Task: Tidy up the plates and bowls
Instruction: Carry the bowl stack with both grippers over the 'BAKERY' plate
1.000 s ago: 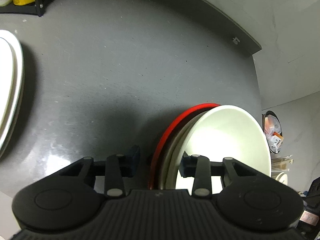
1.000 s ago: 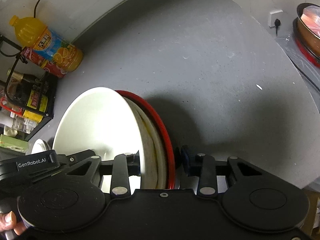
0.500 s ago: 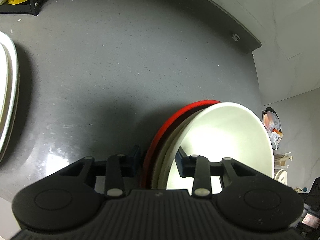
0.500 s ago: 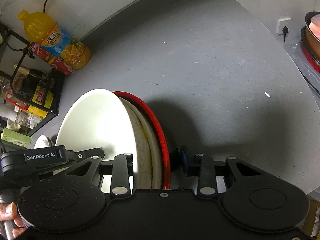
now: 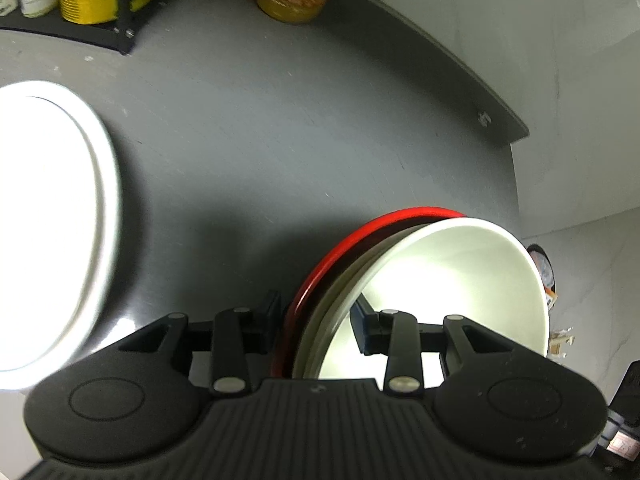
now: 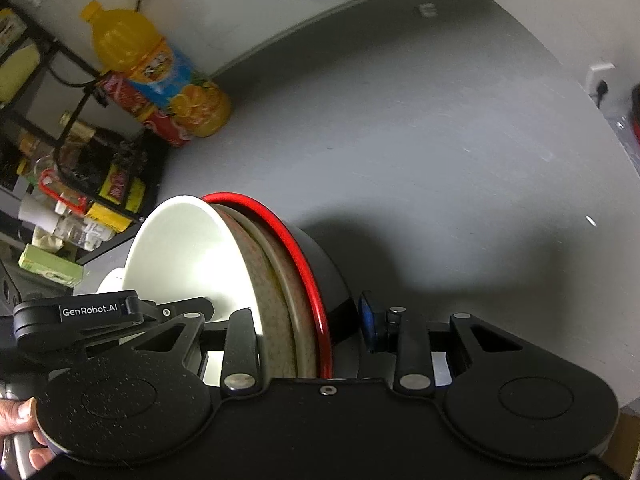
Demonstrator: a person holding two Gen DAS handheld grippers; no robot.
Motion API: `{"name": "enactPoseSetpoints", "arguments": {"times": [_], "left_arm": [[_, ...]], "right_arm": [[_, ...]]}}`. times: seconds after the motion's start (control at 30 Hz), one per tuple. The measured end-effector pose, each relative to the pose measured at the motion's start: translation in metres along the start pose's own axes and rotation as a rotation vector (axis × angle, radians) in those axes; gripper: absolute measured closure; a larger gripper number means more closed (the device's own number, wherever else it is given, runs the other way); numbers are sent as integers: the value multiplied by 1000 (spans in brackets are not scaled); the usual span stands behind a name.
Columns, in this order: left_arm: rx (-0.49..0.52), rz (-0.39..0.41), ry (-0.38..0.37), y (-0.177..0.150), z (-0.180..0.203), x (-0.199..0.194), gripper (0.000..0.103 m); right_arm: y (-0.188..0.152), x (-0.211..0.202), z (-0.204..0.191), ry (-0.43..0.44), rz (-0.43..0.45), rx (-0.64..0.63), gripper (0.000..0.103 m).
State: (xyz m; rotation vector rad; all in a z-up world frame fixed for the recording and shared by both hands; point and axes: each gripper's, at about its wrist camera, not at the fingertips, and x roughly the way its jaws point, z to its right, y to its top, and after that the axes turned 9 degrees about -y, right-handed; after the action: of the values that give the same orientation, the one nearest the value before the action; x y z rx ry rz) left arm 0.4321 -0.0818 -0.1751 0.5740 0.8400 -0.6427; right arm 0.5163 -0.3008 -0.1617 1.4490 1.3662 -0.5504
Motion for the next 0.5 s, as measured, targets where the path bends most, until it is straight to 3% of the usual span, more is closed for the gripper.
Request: {"name": "enactPoseSetpoints", "arguments": {"times": [0.5], "left_arm": [[-51,50,1,23,-54,-56,69]], "right_arm": [[5,6,-70,44,-8,-85,71]]}}
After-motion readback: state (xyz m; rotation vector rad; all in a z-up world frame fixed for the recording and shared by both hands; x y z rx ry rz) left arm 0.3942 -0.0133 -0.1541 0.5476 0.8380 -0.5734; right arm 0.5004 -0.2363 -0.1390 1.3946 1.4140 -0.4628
